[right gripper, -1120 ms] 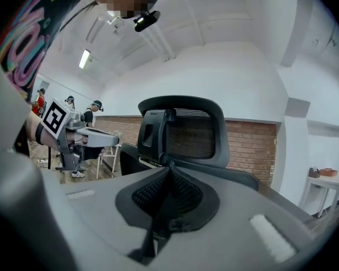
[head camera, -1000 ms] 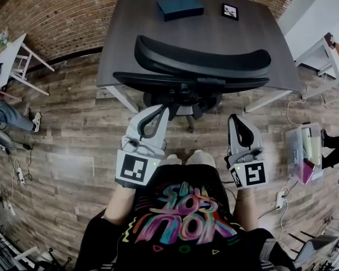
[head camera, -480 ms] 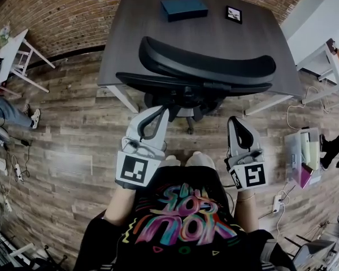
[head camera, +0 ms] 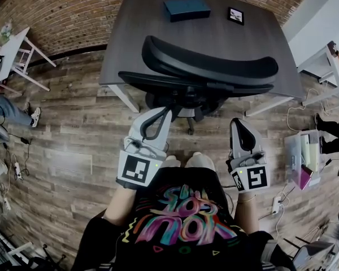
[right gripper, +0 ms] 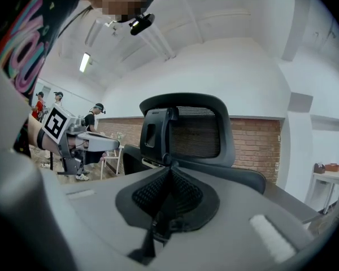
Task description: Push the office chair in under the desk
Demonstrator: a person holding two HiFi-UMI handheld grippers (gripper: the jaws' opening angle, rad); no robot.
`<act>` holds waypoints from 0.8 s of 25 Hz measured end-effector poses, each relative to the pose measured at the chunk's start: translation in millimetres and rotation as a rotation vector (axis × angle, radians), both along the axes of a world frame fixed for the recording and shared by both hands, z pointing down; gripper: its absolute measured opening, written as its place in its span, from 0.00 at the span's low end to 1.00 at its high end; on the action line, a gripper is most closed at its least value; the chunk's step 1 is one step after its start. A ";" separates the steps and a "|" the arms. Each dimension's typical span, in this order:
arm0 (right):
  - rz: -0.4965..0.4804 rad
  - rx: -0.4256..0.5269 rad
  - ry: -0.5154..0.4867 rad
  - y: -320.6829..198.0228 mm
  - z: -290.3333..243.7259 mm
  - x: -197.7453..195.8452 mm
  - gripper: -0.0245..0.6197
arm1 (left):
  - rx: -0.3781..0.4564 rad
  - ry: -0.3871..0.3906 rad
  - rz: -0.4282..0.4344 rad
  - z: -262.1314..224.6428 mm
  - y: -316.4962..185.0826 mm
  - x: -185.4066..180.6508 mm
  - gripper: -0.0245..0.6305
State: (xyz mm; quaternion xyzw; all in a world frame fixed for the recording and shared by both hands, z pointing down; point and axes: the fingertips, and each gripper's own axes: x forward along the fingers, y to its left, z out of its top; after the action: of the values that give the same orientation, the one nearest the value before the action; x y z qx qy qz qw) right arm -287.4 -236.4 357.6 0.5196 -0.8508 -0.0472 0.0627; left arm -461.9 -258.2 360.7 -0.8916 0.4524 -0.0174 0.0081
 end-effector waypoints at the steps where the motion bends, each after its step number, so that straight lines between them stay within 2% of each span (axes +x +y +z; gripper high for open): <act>1: 0.000 0.004 -0.012 0.7 -1.3 0.4 0.04 | 0.000 -0.001 0.000 0.1 0.6 0.1 0.04; 20: 0.010 -0.012 -0.014 7.3 4.3 0.0 0.04 | 0.015 -0.018 -0.004 -1.3 5.6 -5.4 0.04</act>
State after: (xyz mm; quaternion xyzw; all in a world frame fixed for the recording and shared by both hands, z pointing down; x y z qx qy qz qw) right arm -287.5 -229.0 362.0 0.5240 -0.8488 -0.0381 0.0601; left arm -467.3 -252.6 359.4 -0.8905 0.4541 -0.0221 0.0187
